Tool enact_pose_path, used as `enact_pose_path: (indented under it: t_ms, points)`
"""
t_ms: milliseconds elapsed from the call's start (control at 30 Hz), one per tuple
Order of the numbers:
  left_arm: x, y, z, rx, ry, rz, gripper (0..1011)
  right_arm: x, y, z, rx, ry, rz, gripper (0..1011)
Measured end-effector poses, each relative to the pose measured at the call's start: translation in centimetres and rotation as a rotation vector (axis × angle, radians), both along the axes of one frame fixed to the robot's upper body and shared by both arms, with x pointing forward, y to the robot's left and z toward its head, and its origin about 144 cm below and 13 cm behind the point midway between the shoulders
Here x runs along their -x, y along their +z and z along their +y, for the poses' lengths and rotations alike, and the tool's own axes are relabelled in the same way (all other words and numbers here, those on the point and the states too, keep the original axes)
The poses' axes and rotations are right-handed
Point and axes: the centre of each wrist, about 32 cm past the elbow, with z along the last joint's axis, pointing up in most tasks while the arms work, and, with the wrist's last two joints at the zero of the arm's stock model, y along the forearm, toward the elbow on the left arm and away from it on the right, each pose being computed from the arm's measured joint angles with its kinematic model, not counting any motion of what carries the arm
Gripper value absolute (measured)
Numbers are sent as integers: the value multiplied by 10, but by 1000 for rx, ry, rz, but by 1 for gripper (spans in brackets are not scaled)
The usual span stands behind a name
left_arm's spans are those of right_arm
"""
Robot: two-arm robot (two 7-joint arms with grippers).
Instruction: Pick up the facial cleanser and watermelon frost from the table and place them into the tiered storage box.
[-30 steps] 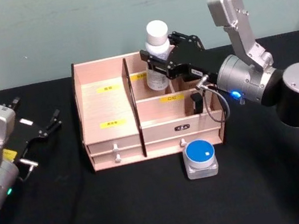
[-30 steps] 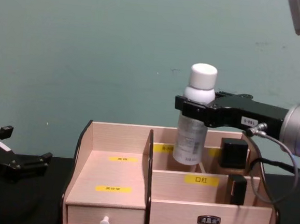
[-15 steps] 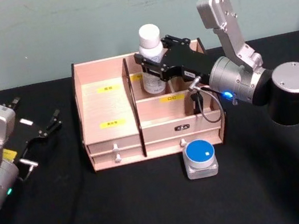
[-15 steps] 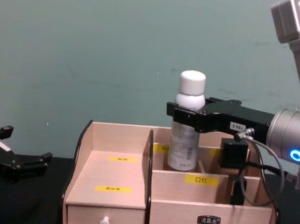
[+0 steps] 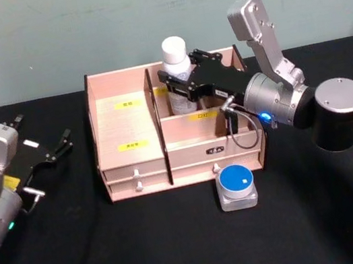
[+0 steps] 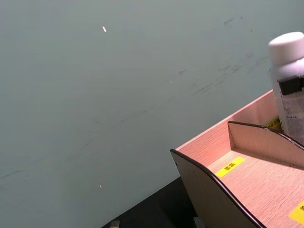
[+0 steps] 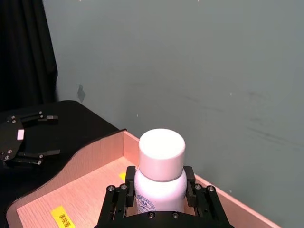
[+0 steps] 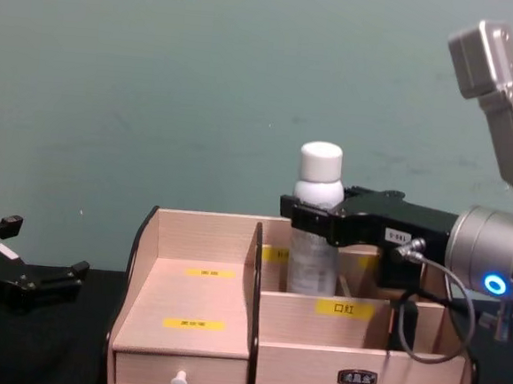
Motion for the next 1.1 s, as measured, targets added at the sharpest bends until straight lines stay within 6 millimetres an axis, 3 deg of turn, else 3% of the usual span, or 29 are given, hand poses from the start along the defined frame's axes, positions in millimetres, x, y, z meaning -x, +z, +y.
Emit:
enact_pose_path:
  t_ms: [533, 1100]
  points:
    - [0, 0, 0, 0, 0, 0, 1001, 0, -14, 0, 3, 0, 40, 602]
    - [0, 0, 0, 0, 0, 0, 1001, 0, -16, 1, 7, 3, 61, 615]
